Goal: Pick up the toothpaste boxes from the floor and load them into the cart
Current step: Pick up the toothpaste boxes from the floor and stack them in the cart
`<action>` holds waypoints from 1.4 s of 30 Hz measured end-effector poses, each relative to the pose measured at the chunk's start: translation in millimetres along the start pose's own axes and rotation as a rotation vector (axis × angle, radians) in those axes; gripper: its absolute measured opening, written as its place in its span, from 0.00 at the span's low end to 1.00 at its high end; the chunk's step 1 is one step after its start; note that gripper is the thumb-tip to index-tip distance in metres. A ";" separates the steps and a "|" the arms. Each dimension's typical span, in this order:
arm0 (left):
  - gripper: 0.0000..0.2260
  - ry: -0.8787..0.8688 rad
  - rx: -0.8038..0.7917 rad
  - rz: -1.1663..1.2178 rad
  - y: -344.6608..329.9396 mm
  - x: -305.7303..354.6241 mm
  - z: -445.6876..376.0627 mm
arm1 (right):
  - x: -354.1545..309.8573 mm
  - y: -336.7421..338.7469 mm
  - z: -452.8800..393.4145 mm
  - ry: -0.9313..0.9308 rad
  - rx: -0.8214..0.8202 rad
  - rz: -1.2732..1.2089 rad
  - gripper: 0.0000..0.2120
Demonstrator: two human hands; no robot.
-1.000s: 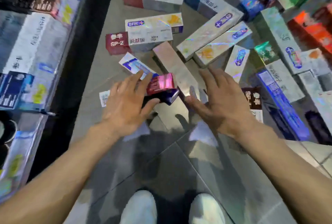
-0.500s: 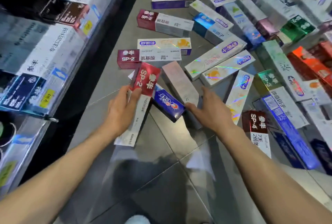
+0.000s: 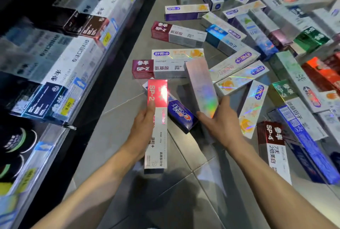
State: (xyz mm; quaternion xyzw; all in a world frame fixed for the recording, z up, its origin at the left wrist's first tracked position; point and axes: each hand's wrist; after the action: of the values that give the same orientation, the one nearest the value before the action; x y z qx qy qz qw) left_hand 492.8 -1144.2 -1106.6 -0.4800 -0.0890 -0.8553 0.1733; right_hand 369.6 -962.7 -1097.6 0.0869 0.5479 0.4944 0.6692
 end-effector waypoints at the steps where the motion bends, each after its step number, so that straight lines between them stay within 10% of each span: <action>1: 0.20 -0.014 0.004 0.021 -2.0 7.0 1.4 | -5.4 4.4 5.2 0.011 0.036 -0.074 0.26; 13: 0.25 -0.001 -0.278 0.199 -47.9 265.8 161.3 | -171.4 177.6 153.7 0.131 -0.142 -1.120 0.28; 27: 0.22 -0.032 -0.450 0.083 -113.2 656.2 446.8 | -434.8 503.1 443.7 -0.030 0.370 -1.087 0.26; 34: 0.10 0.040 -0.832 -0.052 -207.9 706.8 562.3 | -439.6 561.1 616.0 -0.151 0.646 -1.304 0.20; 42: 0.28 0.040 -1.280 -0.354 -349.6 641.6 693.7 | -374.3 537.4 805.4 -0.344 1.197 -1.382 0.16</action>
State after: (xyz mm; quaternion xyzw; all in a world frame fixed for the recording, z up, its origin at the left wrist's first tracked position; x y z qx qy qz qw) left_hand 600.1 -735.5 -192.0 -0.4505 0.3624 -0.7637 -0.2873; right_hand 758.4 -636.9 -191.9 0.1441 0.5349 -0.3985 0.7310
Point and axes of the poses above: each hand's wrist, its own z-axis away from the middle knuckle, its own y-axis out of the back of the hand, x = y × z, and after that the axes turned 11 degrees about -x, right-handed
